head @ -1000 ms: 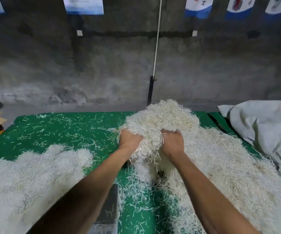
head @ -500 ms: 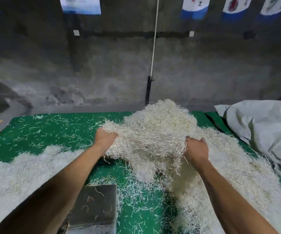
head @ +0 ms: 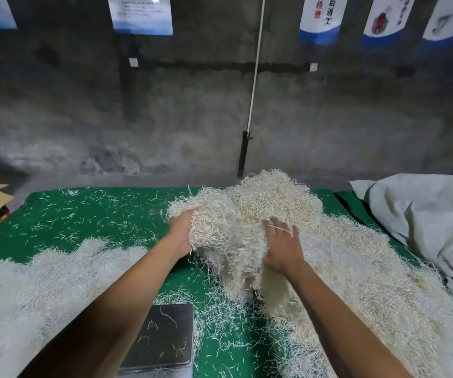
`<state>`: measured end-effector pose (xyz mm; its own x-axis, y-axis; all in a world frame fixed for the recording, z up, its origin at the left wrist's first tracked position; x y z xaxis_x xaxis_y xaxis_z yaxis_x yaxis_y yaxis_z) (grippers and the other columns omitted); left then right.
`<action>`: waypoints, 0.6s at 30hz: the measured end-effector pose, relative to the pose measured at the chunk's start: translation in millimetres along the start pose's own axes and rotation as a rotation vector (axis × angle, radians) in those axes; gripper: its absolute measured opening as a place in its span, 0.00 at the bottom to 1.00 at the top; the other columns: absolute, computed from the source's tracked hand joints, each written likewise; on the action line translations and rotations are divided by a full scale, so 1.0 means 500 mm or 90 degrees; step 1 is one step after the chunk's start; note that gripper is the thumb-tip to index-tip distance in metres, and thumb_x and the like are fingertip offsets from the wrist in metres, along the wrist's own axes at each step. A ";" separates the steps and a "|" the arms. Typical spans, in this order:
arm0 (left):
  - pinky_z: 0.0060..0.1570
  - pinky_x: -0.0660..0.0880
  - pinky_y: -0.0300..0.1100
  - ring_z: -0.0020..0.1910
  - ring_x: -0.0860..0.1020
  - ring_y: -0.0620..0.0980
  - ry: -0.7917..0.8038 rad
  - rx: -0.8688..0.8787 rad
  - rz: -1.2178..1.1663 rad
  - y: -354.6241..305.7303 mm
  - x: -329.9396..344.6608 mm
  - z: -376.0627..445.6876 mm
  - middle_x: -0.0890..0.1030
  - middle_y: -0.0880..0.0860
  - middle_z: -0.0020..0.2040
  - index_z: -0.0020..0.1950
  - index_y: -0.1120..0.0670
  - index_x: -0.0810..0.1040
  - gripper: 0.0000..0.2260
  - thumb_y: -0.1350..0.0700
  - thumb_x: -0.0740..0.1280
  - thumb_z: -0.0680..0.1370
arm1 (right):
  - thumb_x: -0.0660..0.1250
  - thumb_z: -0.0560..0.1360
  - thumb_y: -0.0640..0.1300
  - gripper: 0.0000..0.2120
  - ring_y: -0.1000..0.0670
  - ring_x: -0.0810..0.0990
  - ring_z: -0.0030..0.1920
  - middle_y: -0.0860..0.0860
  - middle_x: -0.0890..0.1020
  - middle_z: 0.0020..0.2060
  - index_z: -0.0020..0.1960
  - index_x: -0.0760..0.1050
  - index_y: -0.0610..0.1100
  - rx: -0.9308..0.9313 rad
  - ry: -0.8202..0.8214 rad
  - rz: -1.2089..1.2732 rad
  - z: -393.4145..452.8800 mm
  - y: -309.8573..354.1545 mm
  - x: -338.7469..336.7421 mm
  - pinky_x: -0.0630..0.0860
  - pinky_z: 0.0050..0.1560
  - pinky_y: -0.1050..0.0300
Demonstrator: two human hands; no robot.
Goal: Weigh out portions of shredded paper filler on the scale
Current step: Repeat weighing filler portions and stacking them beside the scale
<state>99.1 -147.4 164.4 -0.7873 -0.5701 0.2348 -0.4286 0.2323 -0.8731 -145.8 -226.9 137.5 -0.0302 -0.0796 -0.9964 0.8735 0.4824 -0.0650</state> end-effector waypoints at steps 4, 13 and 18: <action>0.62 0.77 0.61 0.59 0.81 0.64 0.089 -0.010 -0.028 0.010 0.064 -0.028 0.80 0.66 0.62 0.70 0.59 0.73 0.21 0.49 0.65 0.81 | 0.69 0.69 0.72 0.50 0.37 0.48 0.81 0.45 0.44 0.82 0.80 0.61 0.44 -0.007 0.206 0.301 0.025 0.136 -0.021 0.44 0.78 0.34; 0.41 0.81 0.48 0.46 0.85 0.56 -0.023 -0.018 -0.175 -0.098 -0.070 -0.042 0.84 0.64 0.53 0.66 0.59 0.75 0.26 0.38 0.61 0.81 | 0.60 0.85 0.47 0.09 0.47 0.79 0.45 0.45 0.82 0.48 0.55 0.74 0.42 0.172 0.017 0.392 -0.008 -0.009 0.043 0.79 0.49 0.51; 0.71 0.69 0.61 0.70 0.73 0.61 0.155 0.016 0.101 -0.003 0.013 -0.060 0.72 0.59 0.73 0.76 0.51 0.67 0.37 0.41 0.75 0.72 | 0.61 0.84 0.49 0.23 0.52 0.80 0.46 0.41 0.74 0.70 0.77 0.65 0.46 0.056 0.035 0.871 0.010 0.185 -0.044 0.83 0.52 0.44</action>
<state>81.3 -127.4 180.0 -0.9283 -0.3213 0.1870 -0.2824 0.2826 -0.9167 -61.9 -184.7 153.6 0.8558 0.4458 -0.2623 0.2485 0.0904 0.9644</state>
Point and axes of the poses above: each hand's wrist, its own z-axis towards the middle knuckle, its own x-axis out of the palm, y = z × x, the point moved 3 cm from there along z, towards the middle knuckle
